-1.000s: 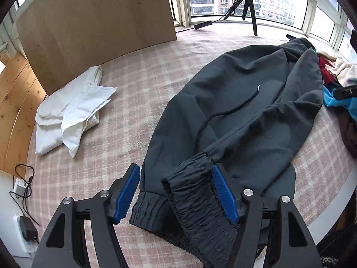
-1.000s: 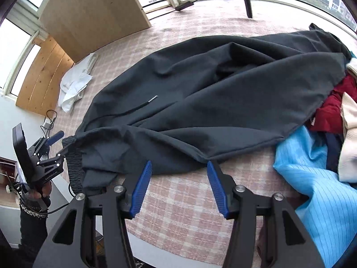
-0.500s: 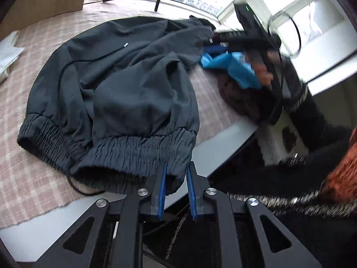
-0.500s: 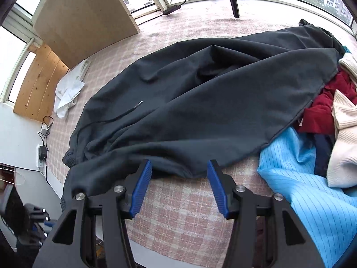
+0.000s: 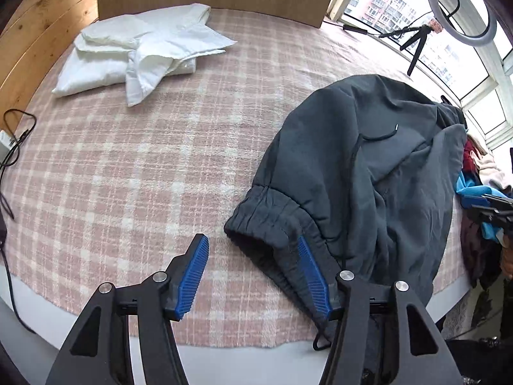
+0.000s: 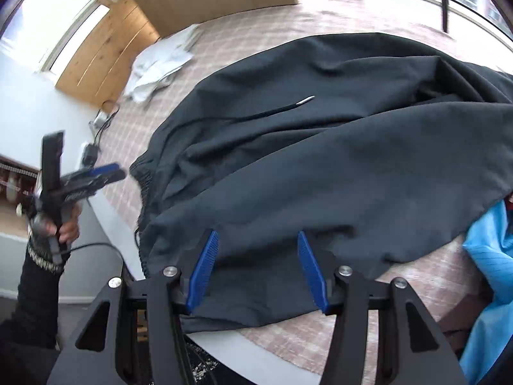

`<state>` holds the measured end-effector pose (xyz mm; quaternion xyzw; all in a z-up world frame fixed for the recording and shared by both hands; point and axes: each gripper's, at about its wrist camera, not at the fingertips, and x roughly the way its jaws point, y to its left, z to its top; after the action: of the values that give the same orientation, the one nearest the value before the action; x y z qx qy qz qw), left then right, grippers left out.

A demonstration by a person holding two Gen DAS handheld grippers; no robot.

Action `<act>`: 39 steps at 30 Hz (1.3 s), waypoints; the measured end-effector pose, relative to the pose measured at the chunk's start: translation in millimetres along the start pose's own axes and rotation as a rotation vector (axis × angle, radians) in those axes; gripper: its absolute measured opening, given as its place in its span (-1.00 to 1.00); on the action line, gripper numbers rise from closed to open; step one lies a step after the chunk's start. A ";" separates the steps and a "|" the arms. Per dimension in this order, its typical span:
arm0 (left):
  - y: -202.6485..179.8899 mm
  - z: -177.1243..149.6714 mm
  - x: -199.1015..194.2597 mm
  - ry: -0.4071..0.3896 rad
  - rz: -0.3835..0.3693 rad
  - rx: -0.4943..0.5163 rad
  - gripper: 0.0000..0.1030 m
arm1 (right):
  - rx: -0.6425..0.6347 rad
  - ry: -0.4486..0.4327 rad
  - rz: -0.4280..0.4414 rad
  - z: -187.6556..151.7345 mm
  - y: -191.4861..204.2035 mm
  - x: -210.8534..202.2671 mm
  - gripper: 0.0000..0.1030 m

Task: Fold clothes

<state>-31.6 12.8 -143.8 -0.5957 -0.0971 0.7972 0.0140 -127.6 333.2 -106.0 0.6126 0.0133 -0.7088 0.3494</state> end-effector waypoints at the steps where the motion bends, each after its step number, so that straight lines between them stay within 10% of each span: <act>1: -2.8 1.8 7.2 0.012 0.009 0.007 0.11 | -0.019 0.005 -0.008 -2.9 7.1 3.0 0.00; 5: -14.7 6.3 31.2 0.043 0.042 0.042 -0.08 | -0.019 0.010 -0.084 -14.9 10.5 9.0 0.00; 9: -14.7 3.6 18.9 0.005 -0.001 0.043 -0.87 | 0.144 0.037 -0.132 -30.6 -26.6 11.9 0.00; 17: 14.4 19.3 -42.6 -0.102 -0.084 0.030 -0.90 | 0.507 -0.052 -0.177 -72.8 -73.4 17.7 0.20; 33: 12.8 32.3 -20.8 -0.015 -0.173 0.259 -0.89 | 0.574 -0.098 -0.035 -128.5 57.1 84.8 0.23; 35: 11.4 32.7 -19.7 -0.012 -0.187 0.283 -0.89 | 0.563 -0.150 -0.016 -128.0 67.6 93.4 0.11; 37: 10.0 34.9 -19.8 -0.012 -0.201 0.300 -0.89 | 0.589 -0.164 0.027 -127.6 68.9 101.6 -0.94; 39: 8.4 42.5 -23.8 -0.025 -0.212 0.309 -0.90 | 0.621 -0.193 0.066 -129.5 66.6 99.2 -0.94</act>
<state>-64.4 -4.6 -111.2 -0.5629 -0.0356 0.8041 0.1880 17.2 293.2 -198.0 0.6200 -0.2564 -0.7222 0.1682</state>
